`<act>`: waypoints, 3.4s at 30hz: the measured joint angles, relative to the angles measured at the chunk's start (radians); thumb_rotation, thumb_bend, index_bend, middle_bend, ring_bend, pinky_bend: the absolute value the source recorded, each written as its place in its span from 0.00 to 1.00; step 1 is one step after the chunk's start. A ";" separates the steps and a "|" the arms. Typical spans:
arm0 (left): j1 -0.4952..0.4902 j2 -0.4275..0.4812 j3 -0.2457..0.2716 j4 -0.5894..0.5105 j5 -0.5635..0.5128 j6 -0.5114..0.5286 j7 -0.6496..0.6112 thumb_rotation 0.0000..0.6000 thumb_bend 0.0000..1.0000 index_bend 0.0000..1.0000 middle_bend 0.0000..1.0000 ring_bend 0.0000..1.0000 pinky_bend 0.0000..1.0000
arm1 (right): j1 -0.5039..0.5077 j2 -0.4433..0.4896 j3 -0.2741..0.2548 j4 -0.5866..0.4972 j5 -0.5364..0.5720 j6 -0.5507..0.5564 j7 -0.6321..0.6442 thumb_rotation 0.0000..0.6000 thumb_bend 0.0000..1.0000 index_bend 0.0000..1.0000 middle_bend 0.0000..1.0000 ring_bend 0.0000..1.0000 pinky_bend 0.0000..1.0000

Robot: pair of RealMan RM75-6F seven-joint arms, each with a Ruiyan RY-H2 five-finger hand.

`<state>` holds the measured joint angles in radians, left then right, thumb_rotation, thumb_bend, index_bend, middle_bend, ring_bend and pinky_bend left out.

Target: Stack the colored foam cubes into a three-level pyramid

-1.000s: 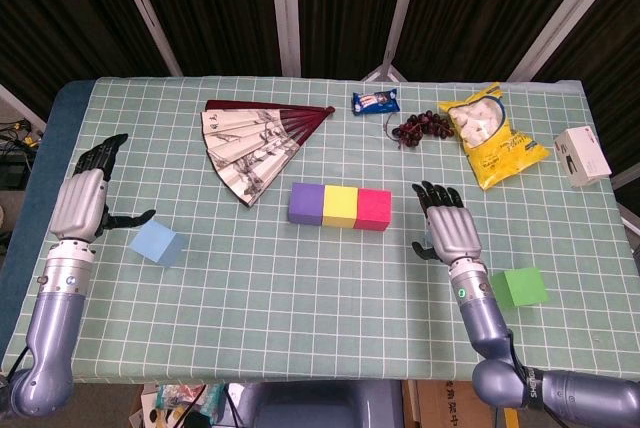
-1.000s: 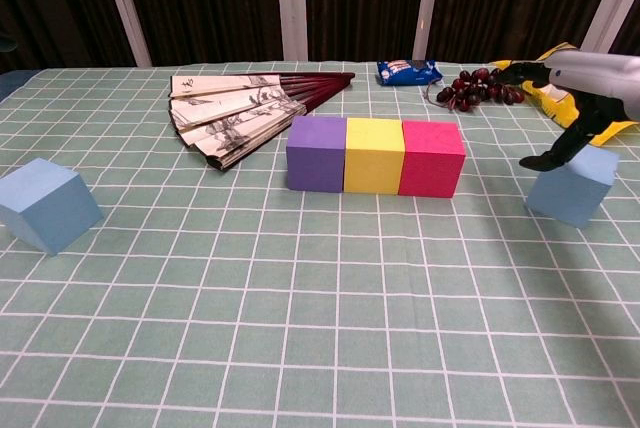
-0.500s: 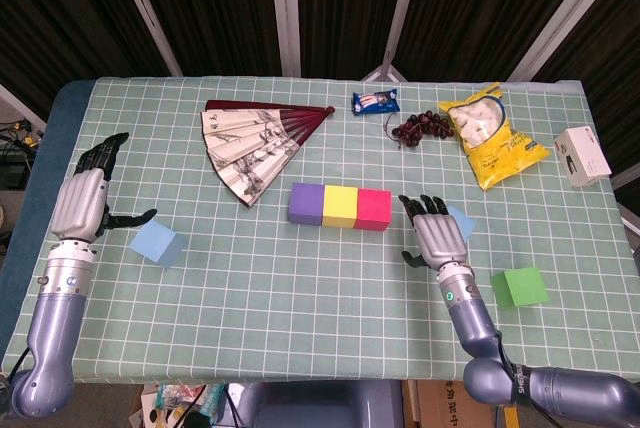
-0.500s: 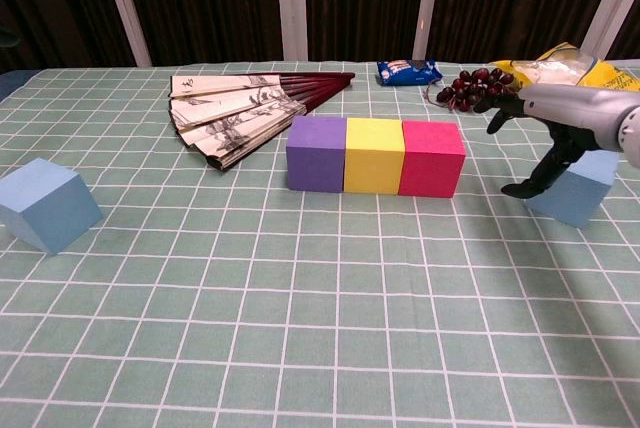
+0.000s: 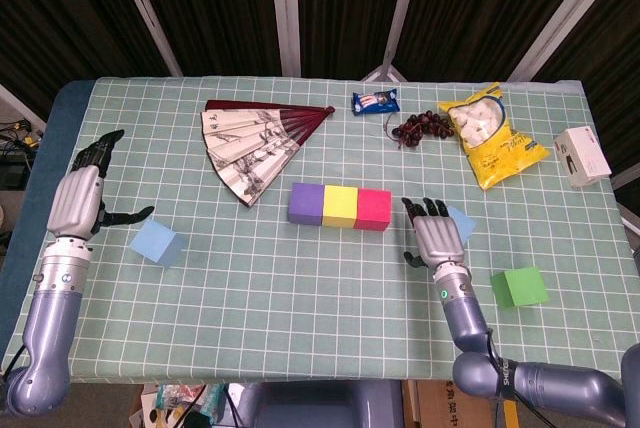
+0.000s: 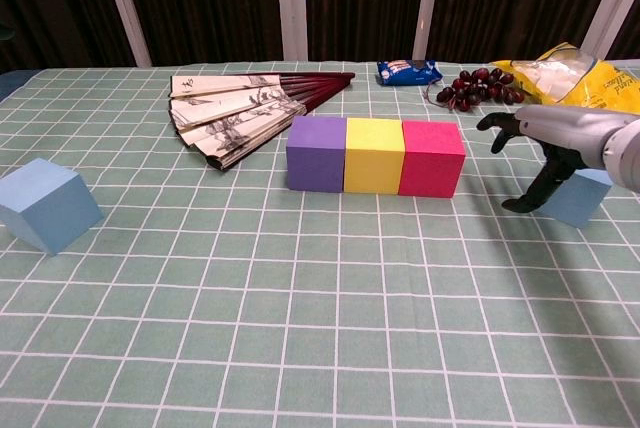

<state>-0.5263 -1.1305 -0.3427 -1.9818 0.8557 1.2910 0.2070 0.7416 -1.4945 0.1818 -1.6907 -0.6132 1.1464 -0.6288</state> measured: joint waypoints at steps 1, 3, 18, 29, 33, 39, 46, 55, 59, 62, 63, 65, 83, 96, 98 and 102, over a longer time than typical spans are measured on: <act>0.000 0.001 0.000 -0.001 0.001 0.000 -0.001 1.00 0.07 0.00 0.04 0.06 0.04 | 0.001 -0.005 0.000 0.001 -0.001 -0.002 0.000 1.00 0.31 0.00 0.21 0.01 0.00; 0.001 0.002 -0.001 -0.002 0.001 0.002 -0.001 1.00 0.07 0.00 0.04 0.06 0.04 | 0.004 -0.014 0.000 0.003 -0.002 -0.004 0.000 1.00 0.31 0.00 0.21 0.01 0.00; 0.000 0.002 0.000 0.002 -0.002 -0.002 -0.007 1.00 0.07 0.00 0.04 0.06 0.03 | 0.017 -0.070 0.022 0.043 -0.012 -0.005 0.017 1.00 0.31 0.00 0.21 0.01 0.00; -0.001 0.000 0.003 0.001 0.001 -0.001 -0.004 1.00 0.07 0.00 0.04 0.06 0.03 | 0.007 -0.051 0.020 0.036 -0.017 0.015 0.008 1.00 0.31 0.00 0.14 0.01 0.00; -0.001 0.000 0.002 -0.001 0.002 0.001 -0.004 1.00 0.07 0.00 0.04 0.06 0.03 | -0.002 -0.031 0.018 0.011 -0.039 0.031 0.010 1.00 0.31 0.00 0.11 0.00 0.00; 0.001 0.002 0.002 -0.007 0.009 0.008 -0.004 1.00 0.07 0.00 0.04 0.06 0.03 | -0.019 0.019 0.018 -0.031 -0.072 0.077 0.000 1.00 0.31 0.00 0.07 0.00 0.00; 0.003 0.003 0.005 -0.017 0.018 0.012 -0.002 1.00 0.07 0.00 0.04 0.06 0.03 | -0.039 0.058 0.021 -0.029 -0.014 0.094 -0.024 1.00 0.31 0.00 0.05 0.00 0.00; 0.003 0.001 0.009 -0.021 0.023 0.014 0.005 1.00 0.07 0.00 0.04 0.06 0.03 | -0.071 0.091 0.020 -0.029 0.046 0.080 -0.012 1.00 0.31 0.00 0.05 0.00 0.00; 0.003 0.001 0.009 -0.024 0.025 0.016 0.006 1.00 0.07 0.00 0.04 0.06 0.03 | -0.070 0.087 0.020 -0.009 0.055 0.076 -0.017 1.00 0.31 0.00 0.05 0.00 0.00; 0.004 0.002 0.007 -0.025 0.024 0.020 0.004 1.00 0.07 0.00 0.04 0.06 0.03 | -0.068 0.085 0.020 0.009 0.074 0.069 -0.028 1.00 0.31 0.00 0.05 0.00 0.00; 0.004 0.002 0.007 -0.024 0.023 0.020 0.004 1.00 0.07 0.00 0.04 0.06 0.03 | -0.067 0.084 0.021 0.013 0.082 0.068 -0.031 1.00 0.31 0.00 0.05 0.00 0.00; 0.004 0.002 0.006 -0.024 0.019 0.019 0.003 1.00 0.07 0.00 0.04 0.06 0.03 | -0.067 0.083 0.023 0.025 0.101 0.064 -0.037 1.00 0.31 0.00 0.05 0.00 0.00; 0.001 -0.005 0.007 -0.022 0.013 0.020 0.012 1.00 0.07 0.00 0.04 0.06 0.03 | -0.049 0.129 0.049 0.084 0.145 -0.003 -0.060 1.00 0.31 0.00 0.16 0.00 0.00; 0.000 -0.007 0.008 -0.019 0.008 0.015 0.011 1.00 0.07 0.00 0.04 0.06 0.03 | -0.026 0.172 0.025 0.101 0.157 -0.134 -0.036 1.00 0.31 0.00 0.17 0.01 0.00; 0.000 -0.008 0.009 -0.019 0.007 0.014 0.012 1.00 0.07 0.00 0.04 0.06 0.03 | -0.025 0.175 0.023 0.095 0.164 -0.141 -0.028 1.00 0.31 0.00 0.16 0.01 0.00; 0.000 -0.009 0.009 -0.019 0.007 0.017 0.014 1.00 0.07 0.00 0.04 0.06 0.03 | -0.026 0.183 0.028 0.077 0.198 -0.152 -0.005 1.00 0.31 0.00 0.13 0.01 0.00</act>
<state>-0.5265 -1.1398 -0.3339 -2.0005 0.8624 1.3077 0.2207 0.7159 -1.3116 0.2101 -1.6142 -0.4153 0.9939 -0.6343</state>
